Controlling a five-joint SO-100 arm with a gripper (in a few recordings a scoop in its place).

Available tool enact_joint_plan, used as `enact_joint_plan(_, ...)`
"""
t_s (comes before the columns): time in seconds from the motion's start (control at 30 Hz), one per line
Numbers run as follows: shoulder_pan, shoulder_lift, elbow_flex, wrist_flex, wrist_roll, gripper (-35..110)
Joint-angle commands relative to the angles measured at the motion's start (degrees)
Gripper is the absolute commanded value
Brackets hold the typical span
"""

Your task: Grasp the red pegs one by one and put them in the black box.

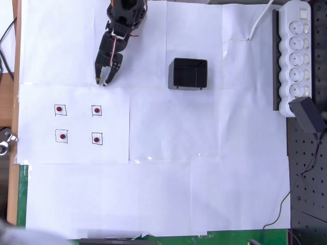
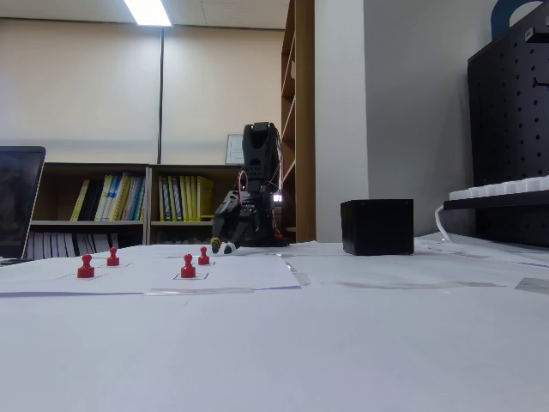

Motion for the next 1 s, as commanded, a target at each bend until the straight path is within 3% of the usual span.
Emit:
enact_joint_plan(0.0,-0.62,6.5,9.84,-1.93,-2.2,9)
enact_joint_plan(0.33,-0.79,18.54,24.79,-1.58,-3.6,10)
enact_joint_plan(0.97,0.0,22.94,31.55,0.44,-3.16,8)
